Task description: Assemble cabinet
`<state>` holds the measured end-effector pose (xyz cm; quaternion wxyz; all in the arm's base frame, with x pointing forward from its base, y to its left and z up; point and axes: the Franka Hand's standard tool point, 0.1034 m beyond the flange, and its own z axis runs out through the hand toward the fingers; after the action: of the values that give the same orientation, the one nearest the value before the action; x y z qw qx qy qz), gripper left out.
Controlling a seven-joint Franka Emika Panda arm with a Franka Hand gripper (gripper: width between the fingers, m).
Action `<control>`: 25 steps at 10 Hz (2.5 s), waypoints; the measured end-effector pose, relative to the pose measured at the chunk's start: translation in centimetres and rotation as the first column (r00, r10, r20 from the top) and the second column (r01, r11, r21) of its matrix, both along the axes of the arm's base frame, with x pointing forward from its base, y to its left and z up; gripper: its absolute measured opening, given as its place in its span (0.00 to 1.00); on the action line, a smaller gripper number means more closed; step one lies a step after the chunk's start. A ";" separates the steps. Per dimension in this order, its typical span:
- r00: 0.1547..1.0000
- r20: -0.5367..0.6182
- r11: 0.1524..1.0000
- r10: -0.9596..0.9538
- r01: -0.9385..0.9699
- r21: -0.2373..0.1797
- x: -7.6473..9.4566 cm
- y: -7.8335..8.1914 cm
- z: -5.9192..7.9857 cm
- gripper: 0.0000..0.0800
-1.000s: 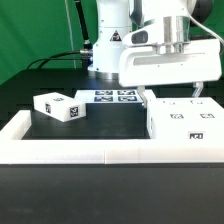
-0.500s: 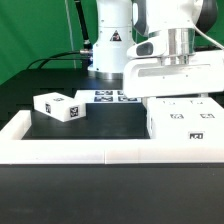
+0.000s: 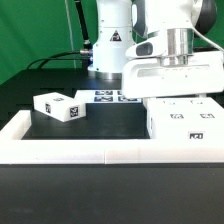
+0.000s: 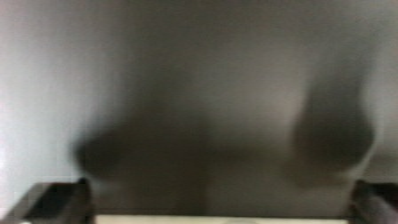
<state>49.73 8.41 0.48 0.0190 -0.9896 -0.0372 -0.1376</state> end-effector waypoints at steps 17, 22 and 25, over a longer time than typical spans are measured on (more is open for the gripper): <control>0.995 -0.061 0.997 0.080 -0.081 -0.013 1.1 -1.1 7.6 0.00; 0.993 -0.081 0.996 0.090 -0.091 -0.009 2.0 -0.9 9.7 0.00; 0.993 -0.082 0.996 0.090 -0.091 -0.008 2.1 -0.9 10.0 0.00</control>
Offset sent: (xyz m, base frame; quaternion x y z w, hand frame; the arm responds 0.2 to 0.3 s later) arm -0.0027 -0.0016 -0.0131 0.0024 0.0167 0.0068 0.9998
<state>51.87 7.49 10.44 0.0207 -0.9918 -0.0820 -0.0956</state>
